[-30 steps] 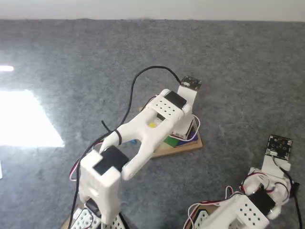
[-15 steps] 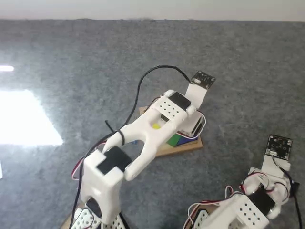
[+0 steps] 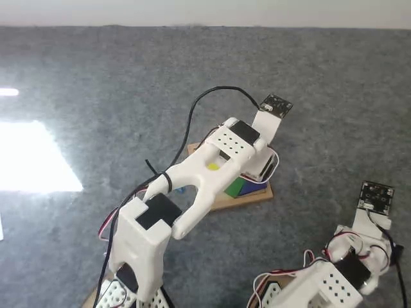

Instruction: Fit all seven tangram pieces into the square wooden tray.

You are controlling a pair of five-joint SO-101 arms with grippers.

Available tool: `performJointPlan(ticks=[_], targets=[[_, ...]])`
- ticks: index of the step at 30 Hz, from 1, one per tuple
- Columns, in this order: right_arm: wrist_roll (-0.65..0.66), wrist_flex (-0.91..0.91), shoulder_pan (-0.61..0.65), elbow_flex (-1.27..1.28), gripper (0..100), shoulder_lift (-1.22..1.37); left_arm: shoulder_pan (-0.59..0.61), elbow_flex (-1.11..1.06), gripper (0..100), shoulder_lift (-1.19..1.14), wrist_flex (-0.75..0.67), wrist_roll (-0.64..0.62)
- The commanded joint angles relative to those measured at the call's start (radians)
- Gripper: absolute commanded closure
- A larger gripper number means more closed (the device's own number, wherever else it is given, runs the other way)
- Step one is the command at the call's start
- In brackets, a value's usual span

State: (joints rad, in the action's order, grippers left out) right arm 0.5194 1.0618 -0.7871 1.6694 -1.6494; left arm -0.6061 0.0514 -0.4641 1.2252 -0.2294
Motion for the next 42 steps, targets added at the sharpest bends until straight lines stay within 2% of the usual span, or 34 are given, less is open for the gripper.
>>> performJointPlan(ticks=[1,12,21,27,31,34,38,42], targets=[[0.005,-0.016,0.01,0.009,66.9,-0.015,-0.003,0.056,85,0.011,-0.002,0.008],[0.005,-0.016,0.01,0.009,66.9,-0.015,-0.011,0.094,85,0.006,-0.012,0.014],[0.005,-0.016,0.01,0.009,66.9,-0.015,-0.02,0.094,85,-0.106,0.02,0.014],[0.005,-0.016,0.012,0.009,66.9,-0.015,-0.005,0.094,88,-0.026,0.048,0.032],[0.005,-0.015,0.044,0.02,66.9,-0.015,0.012,0.113,88,0.107,0.049,0.066],[0.006,-0.015,0.047,0.02,66.9,-0.015,0.114,0.117,88,0.256,0.061,0.078],[0.009,-0.015,0.054,0.02,66.9,-0.015,0.342,0.116,88,0.453,0.123,0.117],[0.012,-0.005,0.114,0.0,66.9,-0.008,0.56,0.11,88,0.549,0.315,0.229]])
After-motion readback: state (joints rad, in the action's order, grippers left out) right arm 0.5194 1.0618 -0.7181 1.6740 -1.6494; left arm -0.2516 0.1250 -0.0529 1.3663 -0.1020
